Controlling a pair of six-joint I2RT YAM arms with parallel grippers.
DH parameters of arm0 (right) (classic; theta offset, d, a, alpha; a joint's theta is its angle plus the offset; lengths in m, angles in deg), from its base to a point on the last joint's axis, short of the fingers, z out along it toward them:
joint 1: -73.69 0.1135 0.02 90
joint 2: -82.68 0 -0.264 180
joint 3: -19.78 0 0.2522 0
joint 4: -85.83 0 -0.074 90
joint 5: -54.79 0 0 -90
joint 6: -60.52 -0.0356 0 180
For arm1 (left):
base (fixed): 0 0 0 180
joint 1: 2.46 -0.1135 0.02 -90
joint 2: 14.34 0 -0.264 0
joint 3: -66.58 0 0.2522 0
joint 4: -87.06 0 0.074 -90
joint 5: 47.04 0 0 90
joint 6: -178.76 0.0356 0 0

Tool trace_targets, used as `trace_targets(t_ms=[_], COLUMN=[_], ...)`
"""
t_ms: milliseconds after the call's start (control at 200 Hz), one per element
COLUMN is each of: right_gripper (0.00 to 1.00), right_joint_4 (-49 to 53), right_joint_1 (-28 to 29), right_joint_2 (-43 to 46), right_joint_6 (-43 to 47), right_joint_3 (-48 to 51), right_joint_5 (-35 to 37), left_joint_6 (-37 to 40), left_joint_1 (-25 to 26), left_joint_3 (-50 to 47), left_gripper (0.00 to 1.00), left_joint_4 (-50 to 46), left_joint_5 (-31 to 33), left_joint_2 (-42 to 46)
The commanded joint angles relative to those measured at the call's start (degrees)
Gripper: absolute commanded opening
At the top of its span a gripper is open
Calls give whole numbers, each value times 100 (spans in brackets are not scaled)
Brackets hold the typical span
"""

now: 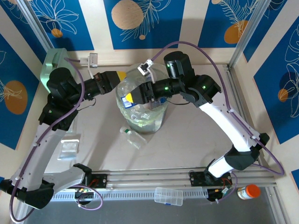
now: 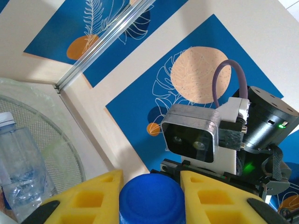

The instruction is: Put the plastic bottles in the bin

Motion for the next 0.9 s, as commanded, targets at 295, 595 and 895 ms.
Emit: trace_targets(t_ms=[295,595,895], right_gripper=[41,42,44], right_joint_4=[403,2482,3413], right_joint_1=[-536,-763,-186], right_joint_2=[5,-1354,-2535], right_joint_6=[-75,251,475], right_joint_3=[-102,-1740,-2854], right_joint_5=[902,3146,4053], left_joint_6=[761,1063,379], left_joint_1=[-15,-15,-15], left_joint_3=[328,163,-780], left_gripper=[97,94,96], left_joint_4=[-2196,-4266,-5107], left_joint_5=[2432,3644,3861], left_joint_2=[445,556,680])
